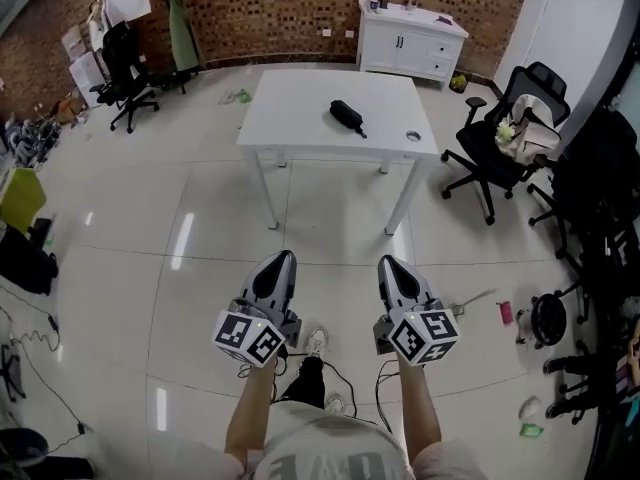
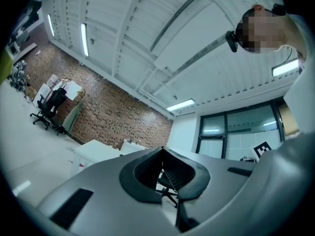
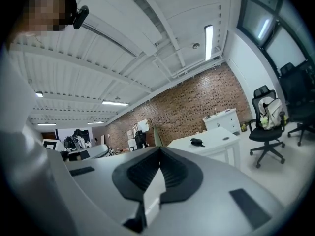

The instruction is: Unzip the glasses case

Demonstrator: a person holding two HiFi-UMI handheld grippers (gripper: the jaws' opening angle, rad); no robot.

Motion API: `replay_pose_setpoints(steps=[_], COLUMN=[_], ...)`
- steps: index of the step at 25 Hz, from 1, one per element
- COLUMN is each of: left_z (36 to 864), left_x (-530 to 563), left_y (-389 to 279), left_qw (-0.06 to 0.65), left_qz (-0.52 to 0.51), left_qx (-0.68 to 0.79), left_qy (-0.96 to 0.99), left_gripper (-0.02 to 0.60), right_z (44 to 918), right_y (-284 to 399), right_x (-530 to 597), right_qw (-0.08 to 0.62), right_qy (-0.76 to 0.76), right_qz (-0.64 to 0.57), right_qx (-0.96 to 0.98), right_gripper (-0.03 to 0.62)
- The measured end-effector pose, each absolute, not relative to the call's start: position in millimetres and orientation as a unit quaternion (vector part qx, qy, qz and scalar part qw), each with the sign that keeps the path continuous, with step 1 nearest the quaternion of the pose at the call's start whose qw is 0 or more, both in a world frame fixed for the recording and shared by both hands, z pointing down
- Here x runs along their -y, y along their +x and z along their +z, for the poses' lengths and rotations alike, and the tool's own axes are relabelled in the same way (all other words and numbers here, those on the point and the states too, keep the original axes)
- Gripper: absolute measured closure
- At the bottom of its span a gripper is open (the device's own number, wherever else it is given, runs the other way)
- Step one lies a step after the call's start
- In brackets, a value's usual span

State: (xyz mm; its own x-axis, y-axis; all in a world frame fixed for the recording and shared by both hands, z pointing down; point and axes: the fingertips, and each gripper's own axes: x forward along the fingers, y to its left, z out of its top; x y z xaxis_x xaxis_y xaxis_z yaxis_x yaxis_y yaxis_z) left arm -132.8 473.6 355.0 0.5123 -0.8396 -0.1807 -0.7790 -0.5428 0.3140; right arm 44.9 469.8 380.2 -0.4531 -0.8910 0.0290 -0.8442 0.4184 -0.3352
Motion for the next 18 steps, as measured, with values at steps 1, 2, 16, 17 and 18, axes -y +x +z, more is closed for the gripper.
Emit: replay_pose_setpoints(steps=[1, 2, 16, 17, 18], left_z=[354, 352, 348, 349, 350], left_x=[-494, -512, -604, -605, -605], left_y=[-133, -135, -129, -132, -134], left_qw=[0.097, 0.096, 0.114, 0.113, 0.113], left_qz=[-0.153, -0.153, -0.146, -0.143, -0.141], left_qx=[0.472, 0.478, 0.470, 0.474, 0.476], left_qy=[0.863, 0.860, 0.863, 0.861, 0.860], left_gripper=[0.578, 0.580, 0.580, 0.578, 0.580], right_z=[380, 378, 370, 370, 370], right_y=[43, 40, 27, 26, 23], right_x=[-490, -509, -633, -634, -636], right_qw=[0.075, 0.074, 0.069, 0.071, 0.071], right_qy=[-0.521, -0.524, -0.538, -0.539, -0.539], right_qz=[-0.153, -0.152, -0.149, -0.150, -0.149], right_qx=[-0.837, -0.835, -0.827, -0.826, -0.826], right_gripper=[0.594, 0.594, 0.594, 0.594, 0.594])
